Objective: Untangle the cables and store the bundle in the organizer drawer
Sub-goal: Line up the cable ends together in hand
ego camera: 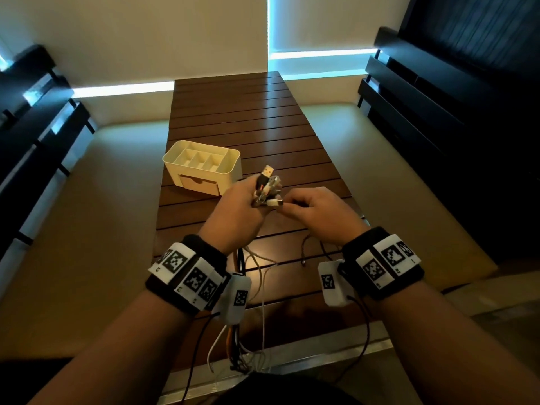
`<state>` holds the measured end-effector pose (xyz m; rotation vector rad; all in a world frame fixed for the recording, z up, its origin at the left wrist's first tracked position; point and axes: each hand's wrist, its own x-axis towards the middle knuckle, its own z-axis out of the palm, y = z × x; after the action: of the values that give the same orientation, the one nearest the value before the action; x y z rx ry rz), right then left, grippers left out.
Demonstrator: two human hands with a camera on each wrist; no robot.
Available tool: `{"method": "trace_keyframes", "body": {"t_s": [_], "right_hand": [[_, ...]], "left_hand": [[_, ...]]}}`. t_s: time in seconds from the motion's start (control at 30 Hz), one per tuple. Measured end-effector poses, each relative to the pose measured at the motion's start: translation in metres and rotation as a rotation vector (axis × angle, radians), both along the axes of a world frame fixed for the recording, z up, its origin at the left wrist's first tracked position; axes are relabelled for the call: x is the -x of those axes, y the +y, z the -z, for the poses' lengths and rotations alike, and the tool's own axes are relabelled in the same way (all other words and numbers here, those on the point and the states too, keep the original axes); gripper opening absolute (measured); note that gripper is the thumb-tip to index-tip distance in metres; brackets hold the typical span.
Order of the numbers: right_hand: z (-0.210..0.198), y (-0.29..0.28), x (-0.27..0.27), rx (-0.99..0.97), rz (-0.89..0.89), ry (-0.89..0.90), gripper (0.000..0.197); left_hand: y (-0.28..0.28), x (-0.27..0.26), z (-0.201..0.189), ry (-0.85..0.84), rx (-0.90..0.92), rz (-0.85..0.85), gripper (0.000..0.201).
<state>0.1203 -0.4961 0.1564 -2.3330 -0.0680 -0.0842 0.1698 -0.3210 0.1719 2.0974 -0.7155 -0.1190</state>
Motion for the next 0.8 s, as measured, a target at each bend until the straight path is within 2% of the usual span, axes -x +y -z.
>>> {"method": "trace_keyframes", "body": {"t_s": [0.07, 0.2, 0.3, 0.4, 0.43, 0.6, 0.67, 0.73, 0.8], "right_hand": [[-0.006, -0.001, 0.001, -0.031, 0.007, -0.023, 0.017], [-0.011, -0.003, 0.007, -0.140, 0.036, -0.037, 0.011], [-0.001, -0.003, 0.016, -0.231, 0.064, 0.026, 0.014], [0.011, -0.008, 0.025, -0.264, 0.117, 0.097, 0.018], [0.013, -0.009, 0.027, -0.256, 0.126, 0.106, 0.018], [0.002, -0.004, 0.026, -0.089, 0.135, 0.132, 0.017], [0.001, -0.004, 0.022, 0.062, 0.127, 0.209, 0.019], [-0.001, -0.005, 0.021, 0.199, 0.113, 0.277, 0.019], [-0.004, -0.002, 0.021, 0.239, 0.075, 0.313, 0.020]], "left_hand": [[-0.001, -0.001, -0.002, 0.004, -0.044, 0.037, 0.018], [0.007, -0.004, -0.007, -0.020, -0.103, -0.012, 0.012], [0.021, -0.010, -0.009, -0.008, -0.015, -0.109, 0.017], [0.040, -0.018, -0.007, 0.090, 0.139, -0.238, 0.017], [0.045, -0.020, -0.006, 0.100, 0.139, -0.251, 0.019], [0.045, -0.024, 0.001, -0.020, -0.230, -0.261, 0.019], [0.049, -0.030, 0.001, -0.026, -0.219, -0.320, 0.020], [0.052, -0.033, -0.002, -0.060, -0.115, -0.367, 0.017], [0.048, -0.026, -0.007, -0.102, -0.043, -0.324, 0.017]]}}
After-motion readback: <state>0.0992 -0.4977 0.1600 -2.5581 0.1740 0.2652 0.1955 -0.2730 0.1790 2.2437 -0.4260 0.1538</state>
